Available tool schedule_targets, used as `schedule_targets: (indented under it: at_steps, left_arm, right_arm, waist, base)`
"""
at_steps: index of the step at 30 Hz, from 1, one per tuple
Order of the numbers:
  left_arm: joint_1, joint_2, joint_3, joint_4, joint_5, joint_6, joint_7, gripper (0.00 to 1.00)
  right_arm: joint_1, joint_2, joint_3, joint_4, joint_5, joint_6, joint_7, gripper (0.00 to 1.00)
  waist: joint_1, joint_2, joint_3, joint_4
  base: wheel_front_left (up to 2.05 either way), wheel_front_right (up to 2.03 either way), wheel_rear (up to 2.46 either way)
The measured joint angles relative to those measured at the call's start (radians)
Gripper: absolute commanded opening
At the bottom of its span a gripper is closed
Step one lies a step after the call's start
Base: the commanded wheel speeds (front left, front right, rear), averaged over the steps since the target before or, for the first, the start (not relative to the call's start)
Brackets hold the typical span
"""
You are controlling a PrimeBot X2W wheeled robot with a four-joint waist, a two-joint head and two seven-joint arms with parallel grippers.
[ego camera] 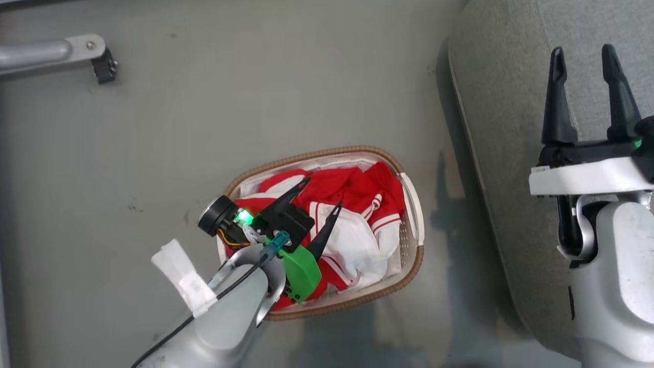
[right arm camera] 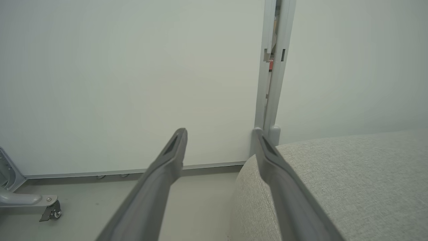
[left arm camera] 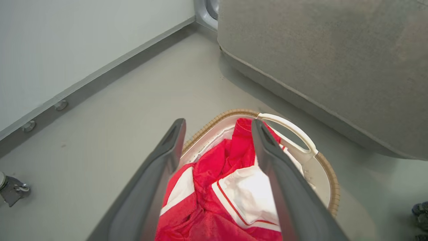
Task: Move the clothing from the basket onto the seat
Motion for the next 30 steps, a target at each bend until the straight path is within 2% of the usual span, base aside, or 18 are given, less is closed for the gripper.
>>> schedule_targets:
  at_steps: [6, 11, 22, 27, 30]
  left_arm:
    - [-0.136, 0.004, -0.126, 0.202, -0.011, 0.0, 0.002, 1.0]
    - [-0.218, 0.004, -0.194, 0.314, -0.025, -0.002, 0.011, 1.0]
    - [-0.326, 0.018, -0.268, 0.482, -0.032, -0.002, 0.052, 1.0]
    - [-0.361, 0.03, -0.276, 0.516, -0.043, -0.002, 0.056, 1.0]
    - [-0.373, 0.04, -0.283, 0.538, -0.044, -0.002, 0.096, 1.0]
  right_arm:
    - [-0.043, 0.0, 0.011, -0.054, 0.044, 0.0, 0.0, 1.0]
    - [-0.044, -0.001, 0.036, -0.093, 0.067, 0.0, 0.0, 1.0]
    - [-0.059, -0.001, 0.065, -0.132, 0.127, 0.0, 0.0, 1.0]
    - [-0.072, 0.0, 0.07, -0.147, 0.142, 0.0, 0.0, 1.0]
    - [-0.074, 0.0, 0.079, -0.157, 0.144, 0.0, 0.0, 1.0]
  waist:
    - [0.0001, 0.0, 0.115, -0.049]
    - [0.0, 0.0, 0.19, -0.1]
    - [0.0, 0.0, 0.317, -0.212]
    - [0.0, 0.0, 0.359, -0.249]
    - [-0.0001, 0.0, 0.382, -0.265]
  base:
    - [0.0, 0.0, 0.0]
    - [0.0, 0.0, 0.0]
    - [0.0, 0.0, 0.0]
    - [0.0, 0.0, 0.0]
    - [0.0, 0.0, 0.0]
